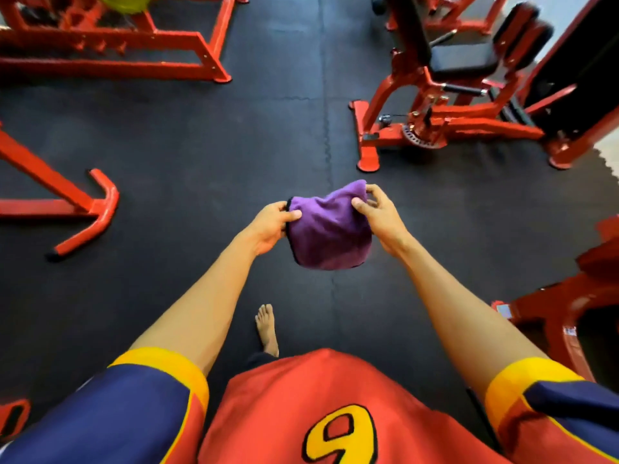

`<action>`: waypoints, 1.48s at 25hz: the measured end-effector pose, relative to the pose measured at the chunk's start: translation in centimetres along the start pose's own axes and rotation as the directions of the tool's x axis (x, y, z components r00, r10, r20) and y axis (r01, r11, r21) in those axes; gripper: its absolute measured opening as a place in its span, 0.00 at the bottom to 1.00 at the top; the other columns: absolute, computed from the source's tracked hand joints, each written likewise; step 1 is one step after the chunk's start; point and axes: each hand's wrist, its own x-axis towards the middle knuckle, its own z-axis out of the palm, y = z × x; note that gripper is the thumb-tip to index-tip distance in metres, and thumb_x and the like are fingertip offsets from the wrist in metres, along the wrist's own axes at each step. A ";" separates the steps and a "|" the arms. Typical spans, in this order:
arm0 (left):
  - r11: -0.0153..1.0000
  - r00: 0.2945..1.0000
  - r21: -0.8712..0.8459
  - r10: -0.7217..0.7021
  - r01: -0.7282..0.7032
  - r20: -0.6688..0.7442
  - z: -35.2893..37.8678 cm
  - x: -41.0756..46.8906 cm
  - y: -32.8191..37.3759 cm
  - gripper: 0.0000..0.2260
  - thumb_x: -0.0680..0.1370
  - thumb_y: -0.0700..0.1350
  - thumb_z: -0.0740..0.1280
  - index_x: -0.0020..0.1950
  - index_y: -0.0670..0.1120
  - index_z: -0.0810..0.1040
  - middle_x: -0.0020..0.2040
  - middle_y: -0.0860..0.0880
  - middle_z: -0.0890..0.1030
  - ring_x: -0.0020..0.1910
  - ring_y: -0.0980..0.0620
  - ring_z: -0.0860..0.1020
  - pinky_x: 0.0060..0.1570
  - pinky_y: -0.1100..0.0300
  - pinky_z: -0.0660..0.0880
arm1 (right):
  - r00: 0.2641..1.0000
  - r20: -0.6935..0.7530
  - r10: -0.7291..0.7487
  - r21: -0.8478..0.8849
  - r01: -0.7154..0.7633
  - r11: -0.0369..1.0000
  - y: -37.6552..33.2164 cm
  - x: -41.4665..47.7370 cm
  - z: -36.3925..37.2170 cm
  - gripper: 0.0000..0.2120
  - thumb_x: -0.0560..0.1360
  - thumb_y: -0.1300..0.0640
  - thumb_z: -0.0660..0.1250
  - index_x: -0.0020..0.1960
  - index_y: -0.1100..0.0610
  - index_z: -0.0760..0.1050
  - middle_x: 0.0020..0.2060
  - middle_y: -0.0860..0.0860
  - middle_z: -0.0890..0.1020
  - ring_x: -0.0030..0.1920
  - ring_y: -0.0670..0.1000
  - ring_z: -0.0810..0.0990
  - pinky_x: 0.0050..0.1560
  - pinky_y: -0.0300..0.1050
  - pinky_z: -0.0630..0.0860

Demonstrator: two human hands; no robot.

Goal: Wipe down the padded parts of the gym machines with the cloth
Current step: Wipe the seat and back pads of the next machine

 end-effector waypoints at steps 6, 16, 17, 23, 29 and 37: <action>0.998 0.997 0.058 0.013 -0.009 -0.079 -2.1 15.3 6.7 0.07 0.78 0.36 0.70 0.55 0.43 0.77 0.51 0.46 0.83 0.51 0.47 0.80 0.54 0.52 0.77 | 0.985 0.044 0.167 0.051 -0.169 0.984 -1.5 8.9 -2.4 0.30 0.80 0.67 0.68 0.72 0.39 0.66 0.50 0.54 0.80 0.46 0.48 0.79 0.48 0.46 0.80; 0.832 0.952 0.476 0.192 -0.286 0.238 2.7 33.1 20.0 0.21 0.68 0.36 0.81 0.54 0.52 0.78 0.61 0.44 0.78 0.53 0.49 0.79 0.56 0.55 0.77 | 0.869 -0.458 0.186 0.086 -0.164 0.983 -5.4 23.6 -9.0 0.13 0.82 0.62 0.65 0.62 0.52 0.67 0.41 0.53 0.74 0.39 0.50 0.75 0.40 0.48 0.77; 0.786 0.939 0.532 0.175 -0.314 0.295 3.6 35.3 21.0 0.22 0.66 0.33 0.80 0.53 0.52 0.79 0.60 0.43 0.80 0.52 0.48 0.80 0.56 0.54 0.78 | 0.858 -0.481 0.179 0.065 -0.169 0.983 -5.4 25.5 -10.6 0.14 0.82 0.62 0.66 0.63 0.51 0.67 0.45 0.54 0.76 0.42 0.51 0.75 0.41 0.49 0.76; 0.586 0.908 0.695 0.218 -0.415 0.359 10.1 46.4 29.2 0.06 0.72 0.43 0.78 0.46 0.52 0.85 0.42 0.53 0.84 0.43 0.57 0.80 0.45 0.66 0.74 | 0.902 -0.406 0.143 -0.096 -0.198 0.975 -8.2 37.0 -21.2 0.24 0.72 0.58 0.79 0.64 0.52 0.74 0.61 0.54 0.75 0.58 0.50 0.76 0.48 0.33 0.74; 0.628 0.855 0.588 0.290 -0.509 0.431 17.0 56.8 37.9 0.07 0.75 0.41 0.74 0.45 0.47 0.76 0.40 0.52 0.78 0.38 0.57 0.74 0.41 0.65 0.71 | 0.781 -0.620 0.072 -0.122 -0.187 0.975 -12.7 50.4 -28.7 0.11 0.73 0.59 0.76 0.53 0.53 0.77 0.54 0.55 0.81 0.51 0.52 0.80 0.40 0.35 0.72; 0.643 0.796 0.501 0.315 -0.579 0.517 24.0 71.1 44.2 0.10 0.76 0.34 0.69 0.44 0.49 0.72 0.41 0.51 0.78 0.40 0.56 0.74 0.46 0.57 0.72 | 0.831 -0.073 0.551 0.702 -0.349 0.621 -16.4 65.5 -27.7 0.34 0.77 0.28 0.59 0.66 0.56 0.74 0.60 0.63 0.79 0.64 0.66 0.78 0.58 0.69 0.74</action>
